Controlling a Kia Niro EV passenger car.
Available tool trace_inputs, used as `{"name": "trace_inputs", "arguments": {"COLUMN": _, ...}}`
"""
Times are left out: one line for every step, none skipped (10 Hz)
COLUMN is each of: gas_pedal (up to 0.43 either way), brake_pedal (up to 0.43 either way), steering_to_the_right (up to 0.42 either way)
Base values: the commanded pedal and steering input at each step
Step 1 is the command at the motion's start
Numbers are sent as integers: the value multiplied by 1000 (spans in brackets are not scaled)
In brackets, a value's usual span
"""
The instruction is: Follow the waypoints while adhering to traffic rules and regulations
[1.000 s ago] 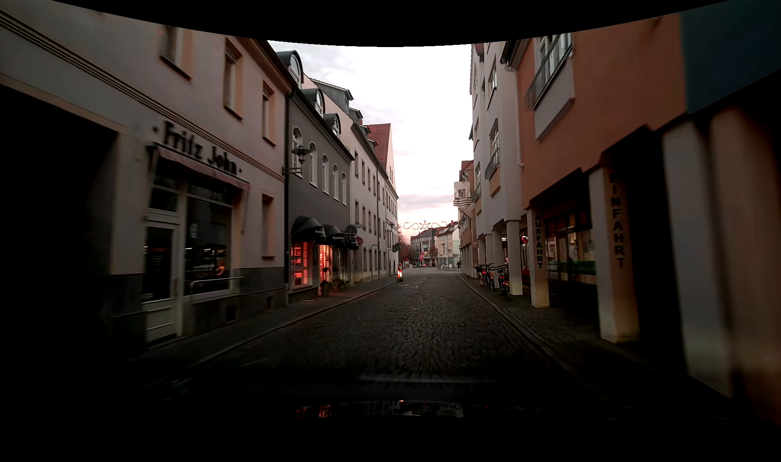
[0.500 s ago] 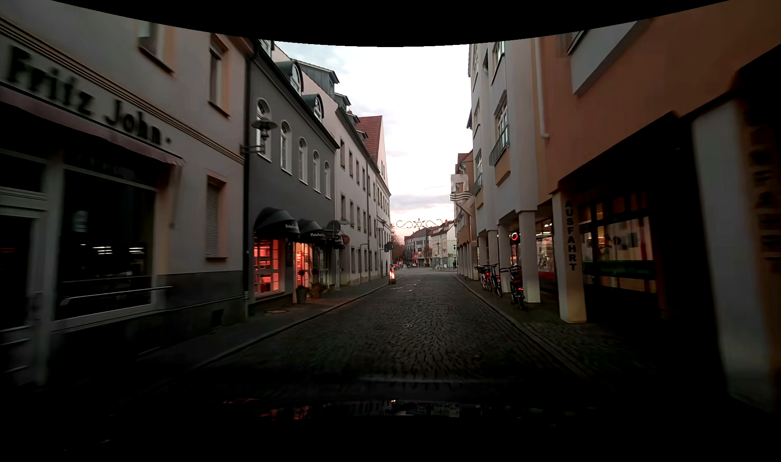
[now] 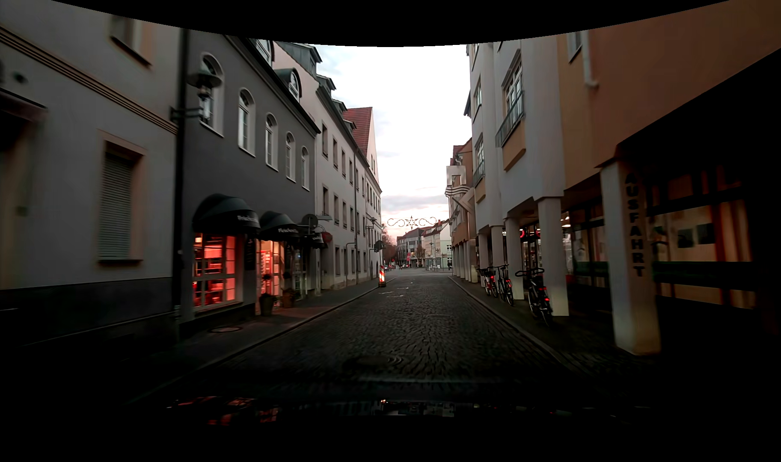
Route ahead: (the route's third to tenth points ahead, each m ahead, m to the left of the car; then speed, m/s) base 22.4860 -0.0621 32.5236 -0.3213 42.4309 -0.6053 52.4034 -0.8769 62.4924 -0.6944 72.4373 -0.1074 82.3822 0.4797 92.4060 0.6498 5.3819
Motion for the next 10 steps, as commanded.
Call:
{"name": "trace_inputs", "arguments": {"gas_pedal": 67, "brake_pedal": 0, "steering_to_the_right": 28}}
{"name": "trace_inputs", "arguments": {"gas_pedal": 59, "brake_pedal": 0, "steering_to_the_right": 28}}
{"name": "trace_inputs", "arguments": {"gas_pedal": 59, "brake_pedal": 0, "steering_to_the_right": 28}}
{"name": "trace_inputs", "arguments": {"gas_pedal": 59, "brake_pedal": 0, "steering_to_the_right": 27}}
{"name": "trace_inputs", "arguments": {"gas_pedal": 59, "brake_pedal": 0, "steering_to_the_right": 26}}
{"name": "trace_inputs", "arguments": {"gas_pedal": 59, "brake_pedal": 0, "steering_to_the_right": 25}}
{"name": "trace_inputs", "arguments": {"gas_pedal": 59, "brake_pedal": 0, "steering_to_the_right": 26}}
{"name": "trace_inputs", "arguments": {"gas_pedal": 59, "brake_pedal": 0, "steering_to_the_right": 26}}
{"name": "trace_inputs", "arguments": {"gas_pedal": 59, "brake_pedal": 0, "steering_to_the_right": 23}}
{"name": "trace_inputs", "arguments": {"gas_pedal": 59, "brake_pedal": 0, "steering_to_the_right": 22}}
